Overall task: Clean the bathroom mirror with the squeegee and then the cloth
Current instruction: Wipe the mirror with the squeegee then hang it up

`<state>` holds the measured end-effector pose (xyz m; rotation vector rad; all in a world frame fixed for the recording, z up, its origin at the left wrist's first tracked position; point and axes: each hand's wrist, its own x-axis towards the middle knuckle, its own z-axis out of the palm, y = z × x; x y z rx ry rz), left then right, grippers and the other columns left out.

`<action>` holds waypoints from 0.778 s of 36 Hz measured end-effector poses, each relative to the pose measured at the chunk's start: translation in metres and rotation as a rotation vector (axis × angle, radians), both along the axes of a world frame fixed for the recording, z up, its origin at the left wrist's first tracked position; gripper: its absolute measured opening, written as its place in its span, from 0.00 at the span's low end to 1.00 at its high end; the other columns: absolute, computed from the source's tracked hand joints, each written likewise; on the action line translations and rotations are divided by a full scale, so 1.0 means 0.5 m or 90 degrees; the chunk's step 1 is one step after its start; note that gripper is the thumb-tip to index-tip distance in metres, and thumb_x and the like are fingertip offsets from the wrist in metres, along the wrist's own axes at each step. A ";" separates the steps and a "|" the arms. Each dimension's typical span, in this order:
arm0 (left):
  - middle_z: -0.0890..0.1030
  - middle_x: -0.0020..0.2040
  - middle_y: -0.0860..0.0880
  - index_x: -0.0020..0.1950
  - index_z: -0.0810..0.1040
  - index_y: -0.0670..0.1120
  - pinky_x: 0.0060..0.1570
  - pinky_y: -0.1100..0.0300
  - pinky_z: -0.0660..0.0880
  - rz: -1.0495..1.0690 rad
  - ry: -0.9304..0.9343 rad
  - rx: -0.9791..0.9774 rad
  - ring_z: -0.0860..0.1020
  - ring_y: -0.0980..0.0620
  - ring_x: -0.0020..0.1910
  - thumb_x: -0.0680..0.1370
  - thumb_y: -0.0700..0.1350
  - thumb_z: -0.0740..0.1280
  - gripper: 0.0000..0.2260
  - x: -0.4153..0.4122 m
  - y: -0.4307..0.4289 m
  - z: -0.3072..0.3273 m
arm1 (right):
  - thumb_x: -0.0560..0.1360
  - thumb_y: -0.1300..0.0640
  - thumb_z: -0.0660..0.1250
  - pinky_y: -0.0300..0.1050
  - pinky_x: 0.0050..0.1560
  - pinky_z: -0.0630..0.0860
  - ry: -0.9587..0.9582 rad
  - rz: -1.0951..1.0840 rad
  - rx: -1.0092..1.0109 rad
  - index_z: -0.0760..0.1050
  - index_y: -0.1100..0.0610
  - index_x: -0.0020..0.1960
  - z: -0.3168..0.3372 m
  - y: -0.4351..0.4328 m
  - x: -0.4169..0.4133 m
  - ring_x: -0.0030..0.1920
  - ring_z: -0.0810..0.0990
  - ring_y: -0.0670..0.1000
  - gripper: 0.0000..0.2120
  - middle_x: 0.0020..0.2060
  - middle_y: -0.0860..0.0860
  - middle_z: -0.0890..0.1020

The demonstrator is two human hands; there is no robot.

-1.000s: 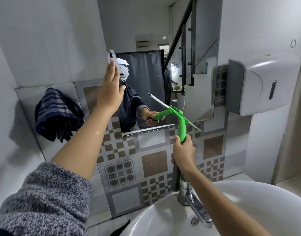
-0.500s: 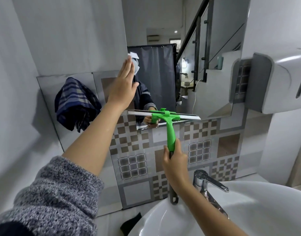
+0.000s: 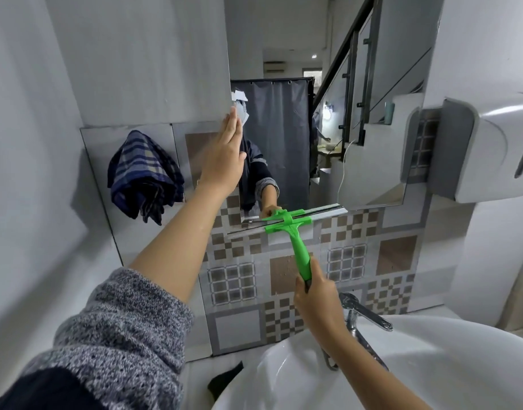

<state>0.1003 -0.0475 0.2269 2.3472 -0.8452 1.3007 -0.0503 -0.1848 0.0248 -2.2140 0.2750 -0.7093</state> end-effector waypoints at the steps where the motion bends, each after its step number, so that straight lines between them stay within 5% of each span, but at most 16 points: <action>1: 0.48 0.77 0.46 0.74 0.51 0.41 0.58 0.60 0.69 0.006 0.008 -0.004 0.50 0.49 0.75 0.77 0.35 0.61 0.29 -0.005 -0.003 -0.004 | 0.78 0.56 0.60 0.47 0.27 0.78 0.009 0.000 0.003 0.64 0.55 0.62 -0.002 -0.002 -0.006 0.29 0.76 0.51 0.13 0.32 0.51 0.76; 9: 0.57 0.75 0.42 0.72 0.60 0.37 0.72 0.57 0.51 -0.097 0.172 -0.004 0.53 0.47 0.75 0.78 0.42 0.63 0.25 -0.081 -0.050 -0.072 | 0.78 0.53 0.61 0.48 0.27 0.77 0.002 0.025 -0.024 0.65 0.52 0.62 0.017 -0.027 -0.066 0.28 0.76 0.51 0.14 0.32 0.51 0.77; 12: 0.64 0.72 0.41 0.68 0.67 0.38 0.70 0.58 0.52 -0.193 0.229 0.029 0.59 0.47 0.73 0.77 0.43 0.64 0.21 -0.127 -0.071 -0.099 | 0.77 0.53 0.61 0.54 0.31 0.80 0.016 0.061 -0.058 0.67 0.52 0.61 0.044 -0.058 -0.081 0.28 0.76 0.51 0.13 0.33 0.53 0.78; 19: 0.69 0.70 0.44 0.68 0.69 0.42 0.69 0.58 0.58 -0.293 0.328 0.136 0.63 0.50 0.71 0.78 0.47 0.63 0.20 -0.213 -0.110 -0.154 | 0.77 0.53 0.62 0.42 0.37 0.80 0.073 0.157 -0.196 0.65 0.53 0.68 0.135 -0.156 -0.121 0.30 0.76 0.45 0.20 0.36 0.48 0.78; 23: 0.69 0.70 0.45 0.69 0.68 0.43 0.70 0.55 0.60 -0.303 0.360 0.152 0.63 0.51 0.71 0.78 0.48 0.62 0.20 -0.239 -0.117 -0.171 | 0.77 0.50 0.62 0.44 0.42 0.80 0.094 0.207 -0.284 0.66 0.51 0.68 0.190 -0.207 -0.133 0.34 0.78 0.46 0.21 0.41 0.49 0.79; 28: 0.73 0.67 0.45 0.68 0.69 0.45 0.68 0.52 0.65 -0.321 0.342 0.144 0.68 0.51 0.67 0.79 0.49 0.60 0.19 -0.259 -0.133 -0.175 | 0.76 0.50 0.63 0.39 0.38 0.77 0.113 0.263 -0.396 0.67 0.50 0.68 0.247 -0.254 -0.144 0.33 0.77 0.44 0.21 0.40 0.46 0.80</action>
